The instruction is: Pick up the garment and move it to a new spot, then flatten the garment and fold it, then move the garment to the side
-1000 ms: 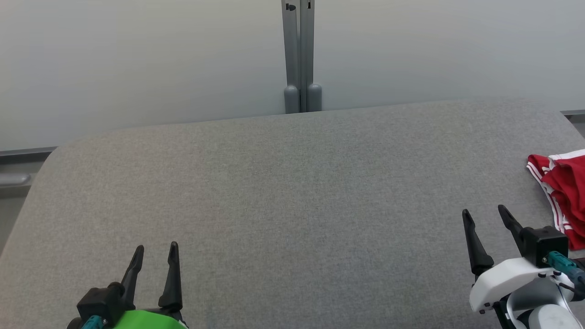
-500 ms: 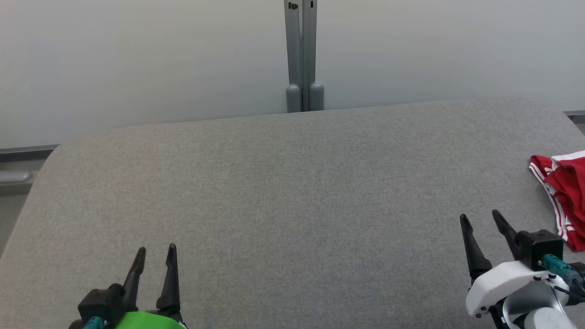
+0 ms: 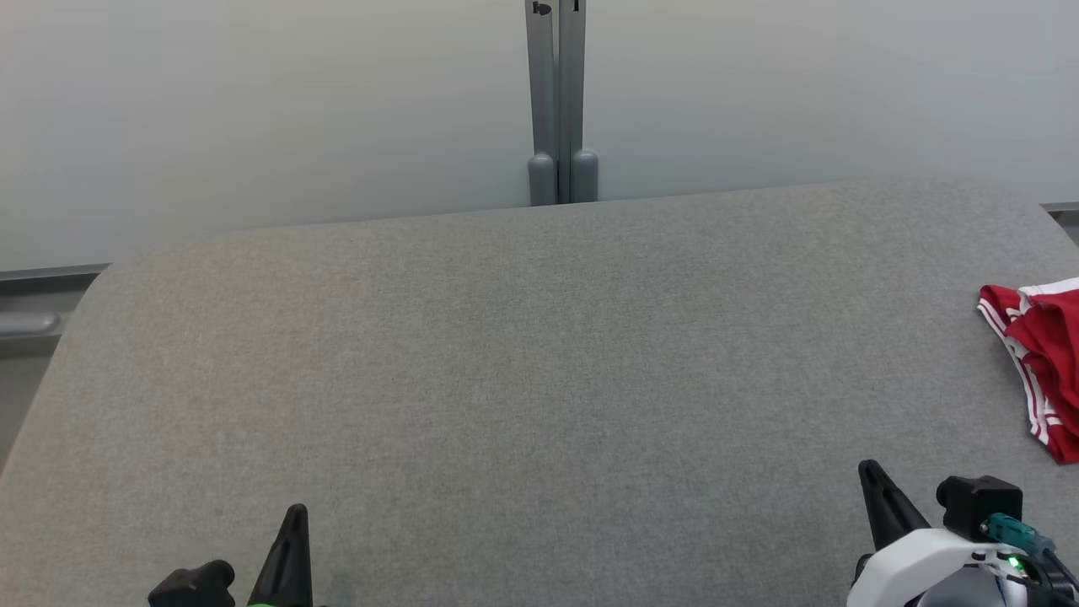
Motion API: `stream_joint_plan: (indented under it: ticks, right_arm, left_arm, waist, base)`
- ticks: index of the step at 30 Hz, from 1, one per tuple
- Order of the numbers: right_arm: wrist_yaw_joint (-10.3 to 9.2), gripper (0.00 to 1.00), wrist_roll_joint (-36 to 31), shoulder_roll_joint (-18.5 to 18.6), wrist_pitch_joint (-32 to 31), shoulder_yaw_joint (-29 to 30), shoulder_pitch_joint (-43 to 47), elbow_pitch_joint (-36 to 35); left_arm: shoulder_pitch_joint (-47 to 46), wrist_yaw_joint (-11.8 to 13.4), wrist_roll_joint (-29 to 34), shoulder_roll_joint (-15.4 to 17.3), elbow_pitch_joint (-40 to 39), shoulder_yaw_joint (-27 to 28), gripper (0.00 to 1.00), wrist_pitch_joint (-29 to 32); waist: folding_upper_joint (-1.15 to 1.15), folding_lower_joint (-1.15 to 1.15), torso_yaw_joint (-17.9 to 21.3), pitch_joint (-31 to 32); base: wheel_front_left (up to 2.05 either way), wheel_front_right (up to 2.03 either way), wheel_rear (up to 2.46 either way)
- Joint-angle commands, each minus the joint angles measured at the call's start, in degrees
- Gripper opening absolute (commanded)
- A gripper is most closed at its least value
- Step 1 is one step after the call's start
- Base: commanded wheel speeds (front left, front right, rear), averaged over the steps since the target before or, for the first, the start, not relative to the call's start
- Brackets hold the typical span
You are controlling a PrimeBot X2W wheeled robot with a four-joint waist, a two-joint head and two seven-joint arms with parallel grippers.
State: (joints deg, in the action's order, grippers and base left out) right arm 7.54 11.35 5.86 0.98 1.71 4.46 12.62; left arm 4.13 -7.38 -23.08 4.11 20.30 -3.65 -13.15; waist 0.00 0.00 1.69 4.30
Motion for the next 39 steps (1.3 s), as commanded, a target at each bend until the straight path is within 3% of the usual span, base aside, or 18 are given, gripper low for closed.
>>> stream_joint_plan:
  ticks: [1, 39]
  right_arm:
    - [-0.01, 0.00, 2.94, 0.08, -0.29, 0.44, -1.54, -0.77]
    - [-0.03, 0.00, 38.01, -1.25, -3.46, 2.40, -5.88, 0.05]
  left_arm:
    - [-1.33, -0.01, -2.68, -0.04, -1.25, 0.65, 0.00, 0.51]
    - [-5.76, -0.07, -32.63, -0.53, -3.63, 5.00, 0.00, 9.14]
  waist:
    - [0.00, 0.00, -0.02, -0.06]
    - [0.00, 0.00, -0.55, -1.46]
  base:
    - [0.00, 0.00, 0.00]
    - [0.00, 0.00, 0.00]
